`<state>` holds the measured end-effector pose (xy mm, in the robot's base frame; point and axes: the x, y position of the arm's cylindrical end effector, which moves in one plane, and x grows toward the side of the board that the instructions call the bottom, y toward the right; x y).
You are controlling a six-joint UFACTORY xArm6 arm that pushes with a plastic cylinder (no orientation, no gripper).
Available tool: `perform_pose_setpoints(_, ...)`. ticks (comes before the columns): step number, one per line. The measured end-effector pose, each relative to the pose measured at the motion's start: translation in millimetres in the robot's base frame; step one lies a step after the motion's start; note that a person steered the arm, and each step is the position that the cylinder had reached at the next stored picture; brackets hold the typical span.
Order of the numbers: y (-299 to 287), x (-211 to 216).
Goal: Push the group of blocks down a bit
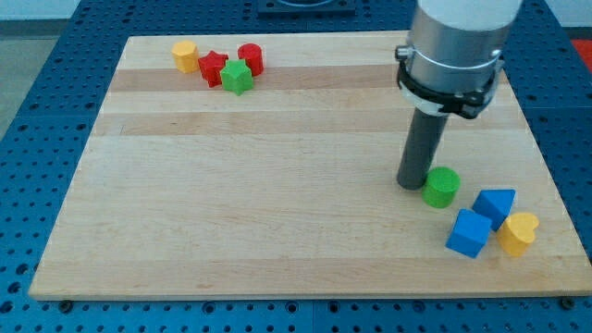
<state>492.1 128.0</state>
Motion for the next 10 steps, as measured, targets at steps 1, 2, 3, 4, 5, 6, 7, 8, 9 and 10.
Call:
perform_pose_setpoints(1,-3.3,-0.4)
perform_pose_setpoints(2,-46.5,-7.6)
perform_pose_setpoints(3,-101.3,-22.4)
perform_pose_setpoints(4,-153.8,-42.7)
perform_pose_setpoints(5,-202.5,-63.5)
perform_pose_setpoints(6,-243.7,-84.7)
perform_pose_setpoints(7,-285.3,-110.1)
perform_pose_setpoints(8,-323.1,-137.1)
perform_pose_setpoints(9,-359.6,-172.2)
perform_pose_setpoints(10,-381.7,-208.4)
